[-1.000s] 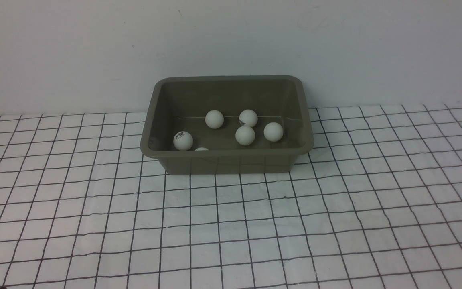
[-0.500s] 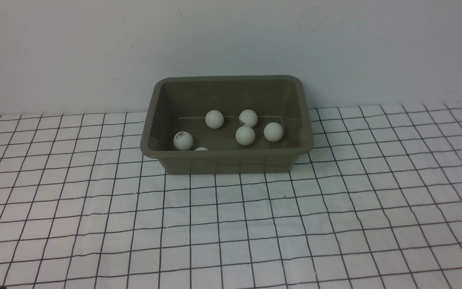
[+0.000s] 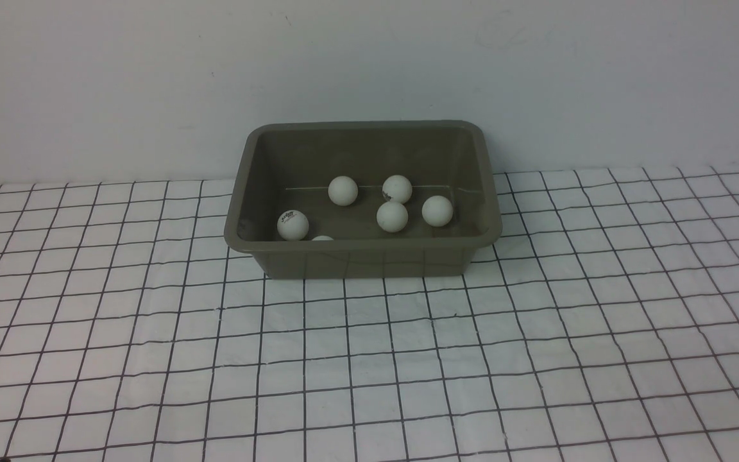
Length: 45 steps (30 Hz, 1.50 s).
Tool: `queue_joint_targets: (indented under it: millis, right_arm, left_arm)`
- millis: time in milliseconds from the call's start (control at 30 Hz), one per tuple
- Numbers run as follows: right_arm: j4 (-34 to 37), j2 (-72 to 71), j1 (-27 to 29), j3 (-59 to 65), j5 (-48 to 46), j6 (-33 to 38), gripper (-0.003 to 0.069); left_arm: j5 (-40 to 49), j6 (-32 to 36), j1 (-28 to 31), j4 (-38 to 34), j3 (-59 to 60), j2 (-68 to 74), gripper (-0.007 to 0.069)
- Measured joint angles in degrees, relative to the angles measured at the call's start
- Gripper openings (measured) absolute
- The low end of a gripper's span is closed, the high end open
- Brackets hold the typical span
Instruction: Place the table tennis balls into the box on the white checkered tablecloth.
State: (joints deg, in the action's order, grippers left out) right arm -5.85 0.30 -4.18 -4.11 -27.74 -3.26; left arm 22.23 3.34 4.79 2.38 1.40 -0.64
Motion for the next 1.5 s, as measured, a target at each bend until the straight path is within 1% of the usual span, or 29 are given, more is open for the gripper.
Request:
queue_joint_targets:
  millis: [233, 500, 933, 1500]
  right_arm:
    - [-0.3, 0.0, 0.0, 3.6, 0.8, 0.1, 0.0335]
    - [-1.5, -0.4, -0.2, 4.9, 2.8, 3.9, 0.0335]
    - [-1.1, -1.0, -5.0, 5.0, 3.3, 4.2, 0.0335]
    - [-1.0, -1.0, -5.1, 5.0, 3.3, 4.3, 0.0335]
  left_arm:
    - [0.0, 0.0, 0.0, 0.0, 0.0, 0.0, 0.0447]
    - [0.0, 0.0, 0.0, 0.0, 0.0, 0.0, 0.0447]
    - [0.0, 0.0, 0.0, 0.0, 0.0, 0.0, 0.0447]
    - [0.0, 0.0, -0.1, 0.0, 0.0, 0.0, 0.0447]
